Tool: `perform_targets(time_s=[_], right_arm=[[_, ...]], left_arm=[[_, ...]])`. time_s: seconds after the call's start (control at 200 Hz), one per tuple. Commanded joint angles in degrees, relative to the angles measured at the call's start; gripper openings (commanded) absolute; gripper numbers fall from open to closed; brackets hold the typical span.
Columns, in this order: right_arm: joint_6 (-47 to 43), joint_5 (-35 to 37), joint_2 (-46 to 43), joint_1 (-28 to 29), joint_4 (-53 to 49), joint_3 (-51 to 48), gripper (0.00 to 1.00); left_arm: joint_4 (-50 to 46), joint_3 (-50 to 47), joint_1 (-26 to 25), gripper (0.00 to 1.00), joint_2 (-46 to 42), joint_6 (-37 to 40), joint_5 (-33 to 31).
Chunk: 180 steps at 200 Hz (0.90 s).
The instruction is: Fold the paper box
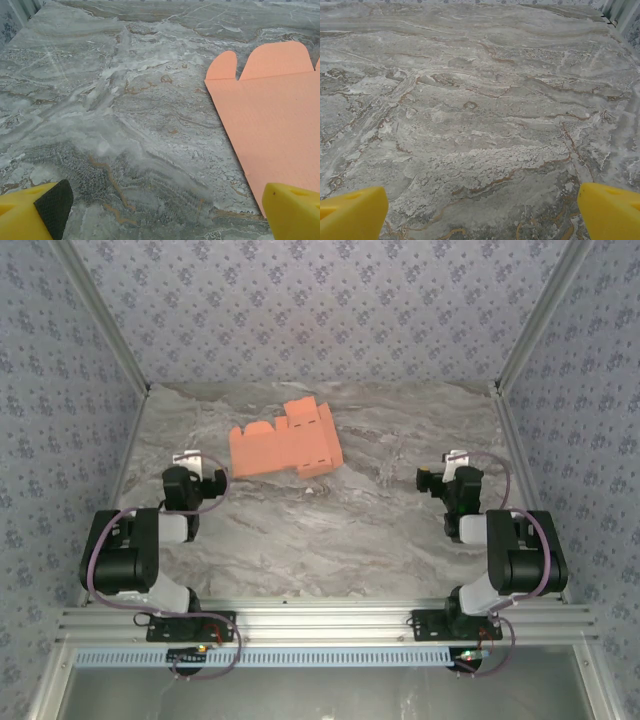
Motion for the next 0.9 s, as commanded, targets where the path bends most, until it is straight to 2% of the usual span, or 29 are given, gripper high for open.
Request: perform_targets(time_s=[0.0, 0.655, 0.74, 0.815, 0.894], right_arm=[[0.7, -0.1, 0.2, 0.0, 0.1, 0.8, 1.00], [2.4, -0.3, -0.6, -1.2, -0.5, 0.8, 1.00], [3.3, -0.8, -4.9, -2.3, -4.7, 1.4, 1.00], [2.2, -2.6, -11.3, -2.2, -9.3, 1.3, 1.00], [4.0, -3.3, -20.1, -1.5, -21.0, 5.1, 1.00]], left_arm=[[-0.4, 1.4, 0.4, 0.99, -0.2, -0.6, -0.3], [-0.6, 1.4, 0.4, 0.99, -0.5, -0.5, -0.3], [-4.1, 1.5, 0.3, 0.99, -4.8, -0.6, -0.7], [-10.1, 2.1, -1.9, 0.99, -11.1, 0.7, -3.7], [-18.6, 3.8, -6.0, 0.99, -19.3, 2.0, -8.0]])
